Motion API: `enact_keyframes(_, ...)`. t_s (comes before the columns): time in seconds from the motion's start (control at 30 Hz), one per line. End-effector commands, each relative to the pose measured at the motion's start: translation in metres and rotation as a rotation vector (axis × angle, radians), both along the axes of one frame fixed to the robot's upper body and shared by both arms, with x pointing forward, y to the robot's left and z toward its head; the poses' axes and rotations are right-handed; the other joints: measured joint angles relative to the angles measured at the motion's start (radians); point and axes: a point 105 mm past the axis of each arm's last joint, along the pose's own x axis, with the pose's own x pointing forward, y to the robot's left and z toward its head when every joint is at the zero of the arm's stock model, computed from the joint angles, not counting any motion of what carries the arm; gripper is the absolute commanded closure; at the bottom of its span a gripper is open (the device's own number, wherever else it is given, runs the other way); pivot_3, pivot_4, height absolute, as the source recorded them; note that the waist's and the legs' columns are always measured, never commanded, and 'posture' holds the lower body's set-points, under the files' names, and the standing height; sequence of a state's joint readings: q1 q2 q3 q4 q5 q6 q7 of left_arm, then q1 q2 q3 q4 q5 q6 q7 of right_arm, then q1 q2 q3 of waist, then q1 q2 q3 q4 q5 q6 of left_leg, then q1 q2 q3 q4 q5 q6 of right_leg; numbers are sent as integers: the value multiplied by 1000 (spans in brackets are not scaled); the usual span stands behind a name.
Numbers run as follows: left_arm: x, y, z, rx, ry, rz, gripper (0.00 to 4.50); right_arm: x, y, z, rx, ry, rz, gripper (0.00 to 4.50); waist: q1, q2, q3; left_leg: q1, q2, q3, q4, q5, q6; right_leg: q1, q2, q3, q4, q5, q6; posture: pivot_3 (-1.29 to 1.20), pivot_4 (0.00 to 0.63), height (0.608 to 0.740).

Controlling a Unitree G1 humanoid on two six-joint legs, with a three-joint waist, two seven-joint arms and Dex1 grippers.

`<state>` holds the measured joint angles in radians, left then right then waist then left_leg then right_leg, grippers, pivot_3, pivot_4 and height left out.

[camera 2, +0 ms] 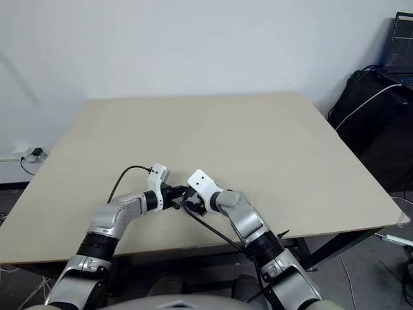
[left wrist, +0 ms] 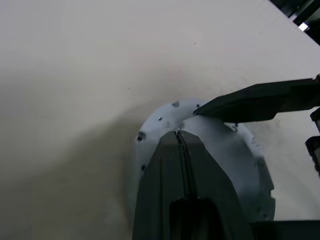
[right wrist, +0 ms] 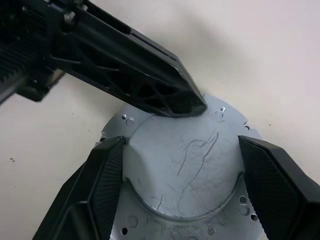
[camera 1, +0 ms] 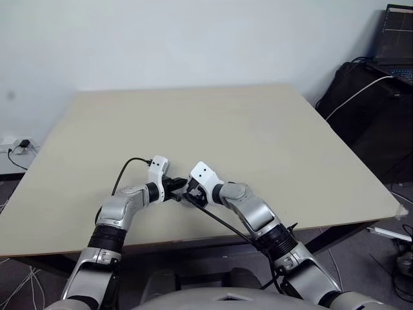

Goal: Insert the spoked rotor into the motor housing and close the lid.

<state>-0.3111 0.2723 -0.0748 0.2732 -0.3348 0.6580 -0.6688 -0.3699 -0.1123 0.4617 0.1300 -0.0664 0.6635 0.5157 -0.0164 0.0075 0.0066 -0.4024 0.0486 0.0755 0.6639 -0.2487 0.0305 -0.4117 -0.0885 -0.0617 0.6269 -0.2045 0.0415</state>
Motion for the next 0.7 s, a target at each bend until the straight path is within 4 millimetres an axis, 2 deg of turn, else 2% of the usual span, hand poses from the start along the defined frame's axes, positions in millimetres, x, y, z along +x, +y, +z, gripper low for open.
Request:
enact_keyframes(0.03, -3, 0, 1, 8, 15, -18, 4500, -3, -5, -7, -24, 25, -15, 1287, 0, 0, 0, 1, 0, 0, 0, 0, 0, 0, 0, 0, 0, 0, 0, 0, 0, 740)
enact_keyframes(0.4, -8, -8, 10, -73, 5, -51, 4500, -3, -3, -7, -34, 21, -1, 1287, 1, -1, 1, 2, 0, -1, -1, 0, 0, 0, 0, 1, 0, 0, 0, 0, 0, 740)
enact_keyframes(0.7, -13, -7, -8, 14, 68, -52, 4500, -4, -3, -8, -42, 15, 6, 1287, 2, -1, 1, 3, -1, -1, -1, 0, 0, 0, -1, 2, 0, -1, 0, 0, 0, 740)
